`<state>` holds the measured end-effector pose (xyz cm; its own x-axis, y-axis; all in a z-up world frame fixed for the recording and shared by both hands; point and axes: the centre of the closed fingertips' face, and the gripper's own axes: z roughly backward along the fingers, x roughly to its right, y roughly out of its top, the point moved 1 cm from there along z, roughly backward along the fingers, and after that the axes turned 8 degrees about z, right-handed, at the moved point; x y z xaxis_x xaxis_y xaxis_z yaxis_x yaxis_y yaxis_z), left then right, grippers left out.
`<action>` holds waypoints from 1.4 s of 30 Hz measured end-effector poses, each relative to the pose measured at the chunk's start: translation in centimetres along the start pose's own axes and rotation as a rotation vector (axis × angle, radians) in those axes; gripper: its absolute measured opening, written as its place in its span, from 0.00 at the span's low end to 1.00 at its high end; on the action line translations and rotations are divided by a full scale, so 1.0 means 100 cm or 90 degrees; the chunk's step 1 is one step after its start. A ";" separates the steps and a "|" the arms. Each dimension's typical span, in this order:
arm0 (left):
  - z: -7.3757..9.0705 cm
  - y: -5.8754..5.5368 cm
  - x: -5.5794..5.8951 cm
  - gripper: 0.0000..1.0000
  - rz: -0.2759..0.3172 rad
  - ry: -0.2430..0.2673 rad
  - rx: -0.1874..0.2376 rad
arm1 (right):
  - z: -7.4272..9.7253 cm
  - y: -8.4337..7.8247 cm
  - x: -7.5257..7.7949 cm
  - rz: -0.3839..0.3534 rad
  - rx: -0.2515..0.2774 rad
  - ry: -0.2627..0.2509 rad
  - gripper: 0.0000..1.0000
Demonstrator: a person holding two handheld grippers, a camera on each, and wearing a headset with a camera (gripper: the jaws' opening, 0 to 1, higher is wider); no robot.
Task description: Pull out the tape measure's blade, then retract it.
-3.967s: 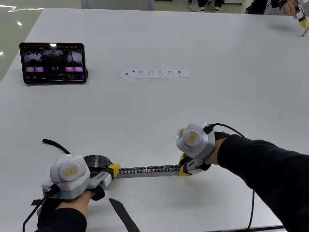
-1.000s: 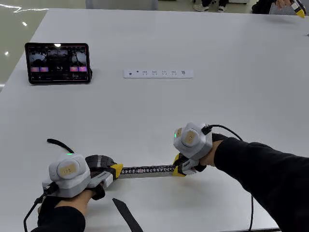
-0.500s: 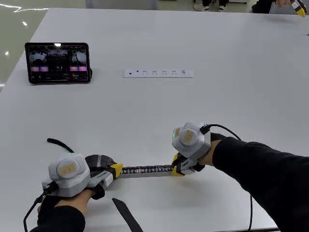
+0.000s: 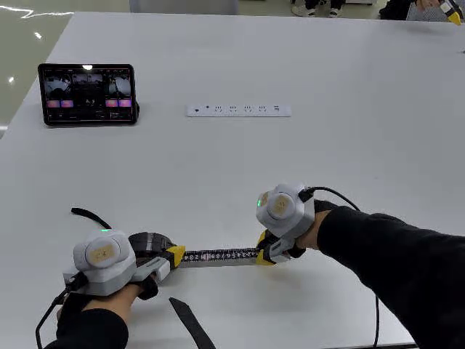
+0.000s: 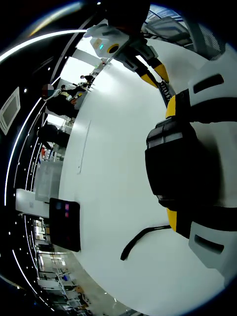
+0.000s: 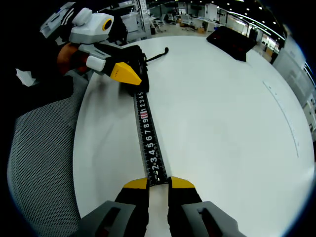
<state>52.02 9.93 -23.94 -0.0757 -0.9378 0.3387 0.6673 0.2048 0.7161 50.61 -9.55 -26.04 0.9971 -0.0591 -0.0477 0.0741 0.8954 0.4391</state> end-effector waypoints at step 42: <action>-0.001 -0.001 0.000 0.63 0.003 -0.001 -0.003 | -0.006 0.012 -0.001 0.000 0.005 0.002 0.10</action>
<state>52.03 9.88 -24.04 -0.0742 -0.9364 0.3431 0.6711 0.2076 0.7117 50.62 -8.23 -26.09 0.9970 -0.0576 -0.0509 0.0743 0.8916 0.4467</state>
